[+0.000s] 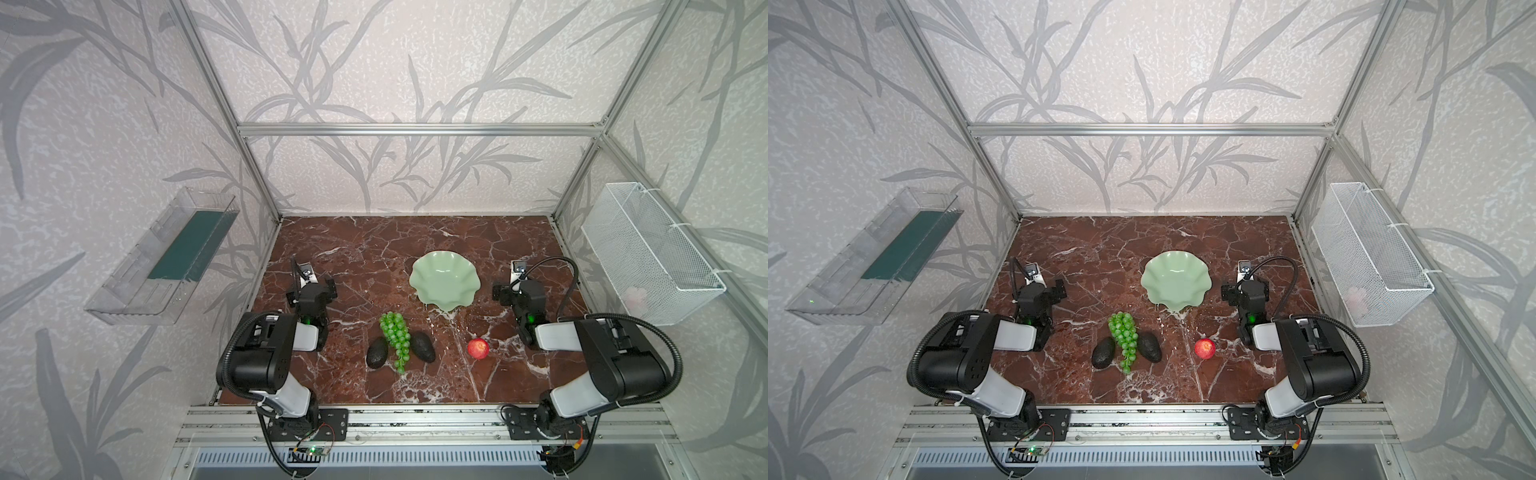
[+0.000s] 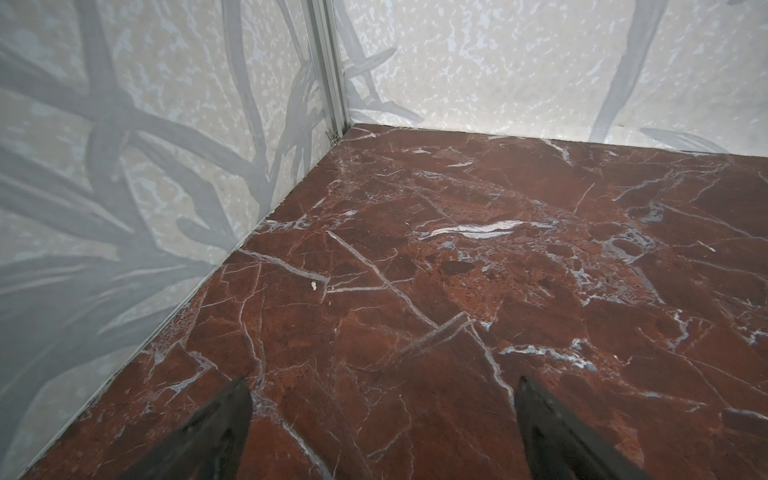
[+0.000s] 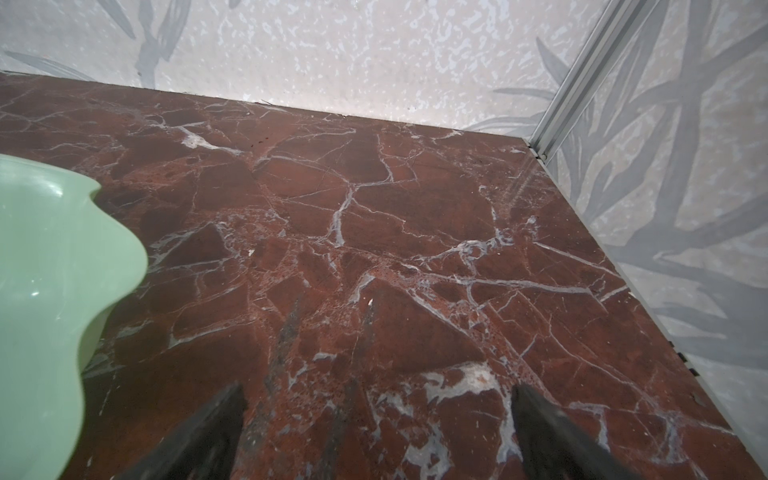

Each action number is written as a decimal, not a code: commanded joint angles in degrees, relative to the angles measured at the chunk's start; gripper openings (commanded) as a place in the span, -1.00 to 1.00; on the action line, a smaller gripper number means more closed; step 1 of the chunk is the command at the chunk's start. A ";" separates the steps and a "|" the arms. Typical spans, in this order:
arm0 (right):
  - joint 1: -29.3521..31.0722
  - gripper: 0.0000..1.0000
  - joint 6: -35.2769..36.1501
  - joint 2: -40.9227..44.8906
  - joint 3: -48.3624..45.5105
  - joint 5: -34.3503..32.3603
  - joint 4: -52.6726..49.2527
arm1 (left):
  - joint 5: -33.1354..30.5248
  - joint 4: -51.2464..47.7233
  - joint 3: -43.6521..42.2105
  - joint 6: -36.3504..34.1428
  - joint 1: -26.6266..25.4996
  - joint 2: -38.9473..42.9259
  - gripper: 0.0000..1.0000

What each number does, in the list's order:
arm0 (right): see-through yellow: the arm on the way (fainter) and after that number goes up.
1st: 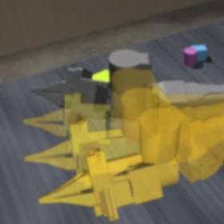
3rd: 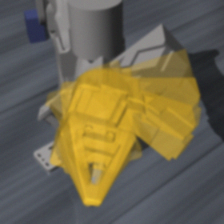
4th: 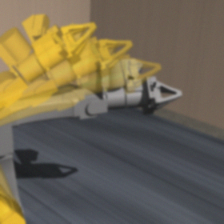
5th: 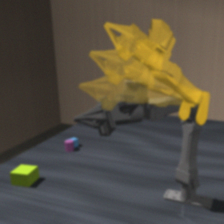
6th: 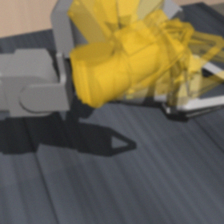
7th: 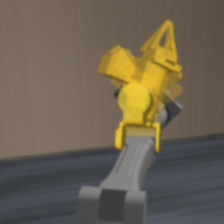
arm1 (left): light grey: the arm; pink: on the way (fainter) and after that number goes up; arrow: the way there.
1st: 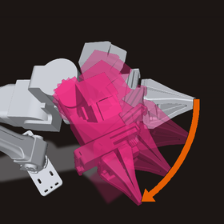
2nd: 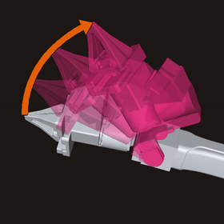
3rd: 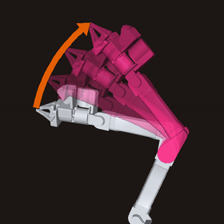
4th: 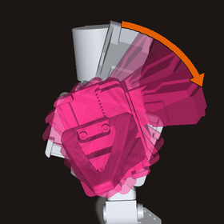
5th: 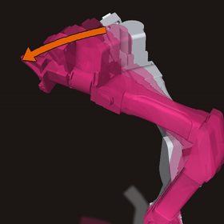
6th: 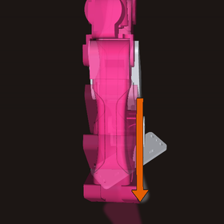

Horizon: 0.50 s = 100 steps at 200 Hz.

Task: Place and organize the fake fruits in the fruit bowl
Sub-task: 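Raise both arms from the rest pose toward the table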

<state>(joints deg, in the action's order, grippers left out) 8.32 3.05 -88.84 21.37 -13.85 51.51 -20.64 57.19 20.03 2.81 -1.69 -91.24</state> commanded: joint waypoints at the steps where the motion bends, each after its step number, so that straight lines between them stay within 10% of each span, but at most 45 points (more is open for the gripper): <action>1: 0.30 0.98 -0.21 -0.02 0.61 -0.25 0.22 | 0.34 -0.30 0.90 0.35 0.22 0.89 0.99; 58: 3.33 0.98 2.76 5.54 -0.51 -6.56 1.15 | -3.42 3.42 -4.29 -0.58 -1.39 9.21 0.99; 83: 4.75 0.98 -6.29 18.47 14.59 -11.79 -36.49 | -15.42 -19.59 1.81 7.29 -2.09 25.40 0.99; 100: 4.49 0.98 -19.95 22.99 20.74 -10.09 -50.13 | -12.21 -35.25 7.06 14.49 -1.81 34.95 0.99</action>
<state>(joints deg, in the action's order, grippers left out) 13.15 -1.02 -73.67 32.40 -21.28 24.88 -28.97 42.35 19.97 7.33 -3.60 -67.26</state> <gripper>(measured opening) 0.990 0.994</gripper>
